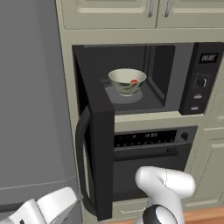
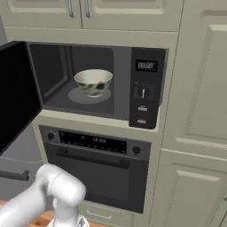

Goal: Place the bowl containing the tomato and shrimp in the microwave. Close the microwave door and press the start button to microwave the meal.

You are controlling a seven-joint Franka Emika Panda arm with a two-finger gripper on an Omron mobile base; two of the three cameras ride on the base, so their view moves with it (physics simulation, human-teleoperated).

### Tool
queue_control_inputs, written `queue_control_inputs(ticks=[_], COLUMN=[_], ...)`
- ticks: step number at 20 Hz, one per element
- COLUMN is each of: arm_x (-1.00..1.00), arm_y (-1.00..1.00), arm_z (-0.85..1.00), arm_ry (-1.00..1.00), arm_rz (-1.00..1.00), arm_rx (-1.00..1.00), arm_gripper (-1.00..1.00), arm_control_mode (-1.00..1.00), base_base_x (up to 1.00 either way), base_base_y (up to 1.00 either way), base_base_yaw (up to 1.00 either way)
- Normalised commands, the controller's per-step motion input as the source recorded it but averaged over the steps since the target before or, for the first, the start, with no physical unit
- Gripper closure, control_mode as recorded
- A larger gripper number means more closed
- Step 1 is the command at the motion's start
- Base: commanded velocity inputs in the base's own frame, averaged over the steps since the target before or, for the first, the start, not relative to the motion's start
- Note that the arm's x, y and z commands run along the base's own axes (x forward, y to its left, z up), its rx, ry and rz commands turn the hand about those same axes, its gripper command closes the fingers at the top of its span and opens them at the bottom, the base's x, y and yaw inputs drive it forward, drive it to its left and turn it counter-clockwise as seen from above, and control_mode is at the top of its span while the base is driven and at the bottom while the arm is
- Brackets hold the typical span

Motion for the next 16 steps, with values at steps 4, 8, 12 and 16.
queue_control_inputs(ticks=[4,8,12,16], arm_x=[0.28,0.36,0.18,0.01], arm_y=[0.52,0.15,0.0,-0.12], arm_z=[-0.12,-0.19,-0.33,-0.31], arm_ry=[0.0,0.0,0.0,0.0], arm_rz=[-0.07,-0.11,-0.15,-0.2], arm_rx=[-0.11,-0.1,-0.1,-0.06], arm_gripper=[-1.0,-1.0,-1.0,-1.0], arm_control_mode=[-1.0,-1.0,-1.0,-1.0], base_base_x=[0.0,0.0,0.0,0.0], base_base_y=[0.0,0.0,0.0,0.0], base_base_yaw=[0.0,0.0,0.0,0.0])
